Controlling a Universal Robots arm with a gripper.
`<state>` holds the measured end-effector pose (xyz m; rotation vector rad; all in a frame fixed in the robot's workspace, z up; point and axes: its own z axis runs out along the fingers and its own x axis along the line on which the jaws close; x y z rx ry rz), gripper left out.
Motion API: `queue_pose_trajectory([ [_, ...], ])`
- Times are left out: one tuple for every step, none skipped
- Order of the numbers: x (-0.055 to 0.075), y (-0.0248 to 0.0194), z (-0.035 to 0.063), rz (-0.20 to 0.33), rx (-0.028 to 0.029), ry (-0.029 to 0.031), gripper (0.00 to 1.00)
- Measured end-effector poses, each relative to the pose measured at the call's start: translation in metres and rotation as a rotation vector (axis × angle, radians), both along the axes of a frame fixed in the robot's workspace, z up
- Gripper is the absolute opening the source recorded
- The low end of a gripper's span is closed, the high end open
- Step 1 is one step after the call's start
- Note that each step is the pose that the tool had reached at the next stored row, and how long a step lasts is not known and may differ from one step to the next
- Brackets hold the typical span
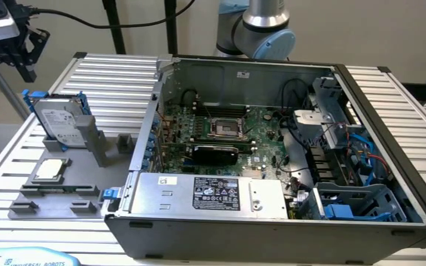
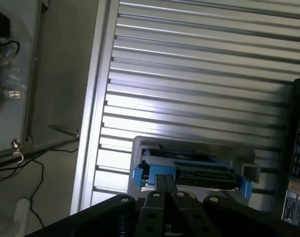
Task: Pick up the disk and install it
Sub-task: 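Pick up the disk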
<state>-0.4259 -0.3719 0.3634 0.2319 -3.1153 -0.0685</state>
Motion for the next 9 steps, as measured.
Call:
queue_pose_trajectory([
  [0.0000, 0.0000, -0.0005, 0.018, 0.0001, -0.0001, 0.11],
  [0.0000, 0.0000, -0.0008, 0.036, 0.0001, -0.0001, 0.11],
  [0.0000, 0.0000, -0.0011, 0.054, 0.0001, -0.0001, 0.11],
  [0.0000, 0.0000, -0.0014, 0.072, 0.0001, 0.0000, 0.11],
  [0.0000, 0.0000, -0.0017, 0.091, 0.0001, -0.0001, 0.11],
  [0.0000, 0.0000, -0.0019, 0.108, 0.0001, -0.0001, 0.11],
  [0.0000, 0.0000, -0.0020, 0.126, 0.0001, 0.0000, 0.11],
  [0.0000, 0.0000, -0.0022, 0.145, 0.0001, -0.0001, 0.11],
  [0.0000, -0.0001, -0.0024, 0.163, 0.0001, -0.0001, 0.11],
])
